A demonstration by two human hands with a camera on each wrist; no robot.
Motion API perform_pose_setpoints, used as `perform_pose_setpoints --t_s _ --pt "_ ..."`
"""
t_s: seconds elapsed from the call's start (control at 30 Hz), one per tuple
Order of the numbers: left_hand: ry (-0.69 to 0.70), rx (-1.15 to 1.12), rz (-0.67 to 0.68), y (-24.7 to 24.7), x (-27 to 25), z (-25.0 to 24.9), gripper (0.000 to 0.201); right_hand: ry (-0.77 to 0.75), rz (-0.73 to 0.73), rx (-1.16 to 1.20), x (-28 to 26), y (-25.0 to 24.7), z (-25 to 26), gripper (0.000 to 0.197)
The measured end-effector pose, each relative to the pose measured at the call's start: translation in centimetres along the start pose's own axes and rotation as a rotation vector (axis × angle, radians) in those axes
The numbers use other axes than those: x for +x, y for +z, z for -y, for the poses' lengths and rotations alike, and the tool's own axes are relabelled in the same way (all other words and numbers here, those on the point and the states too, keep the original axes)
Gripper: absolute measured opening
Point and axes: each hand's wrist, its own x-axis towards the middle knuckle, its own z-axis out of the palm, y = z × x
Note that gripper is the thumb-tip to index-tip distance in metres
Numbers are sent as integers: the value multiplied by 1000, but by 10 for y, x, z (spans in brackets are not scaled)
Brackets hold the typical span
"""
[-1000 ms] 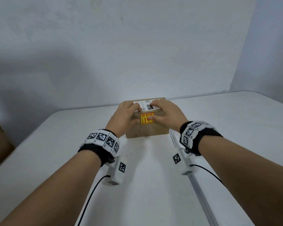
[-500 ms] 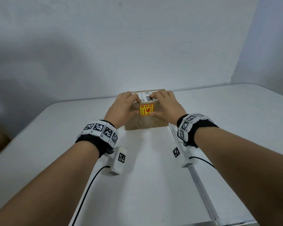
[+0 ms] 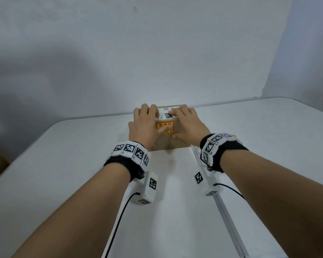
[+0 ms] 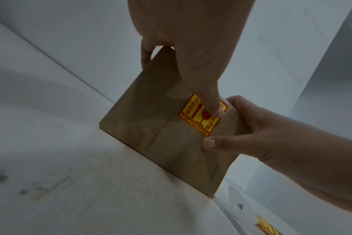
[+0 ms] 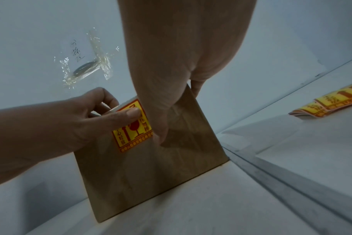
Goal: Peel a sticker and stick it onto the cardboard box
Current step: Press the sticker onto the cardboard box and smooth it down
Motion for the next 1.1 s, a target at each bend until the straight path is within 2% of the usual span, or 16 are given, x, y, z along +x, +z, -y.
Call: perform_pose_setpoints --t_s 0.13,0.33,0.7,0.9,1.1 --pt "41 91 -4 3 -1 2 56 -2 -17 10 -1 2 -1 78" --pt "179 196 60 -2 2 13 59 1 -17 22 0 2 -2 77" --pt "335 203 145 -14 11 27 64 3 -21 15 -1 3 -2 79" --pt "332 157 203 -19 12 31 63 4 -30 27 0 4 -3 79" --pt "274 59 290 -25 17 31 60 12 -34 38 -1 5 -2 78"
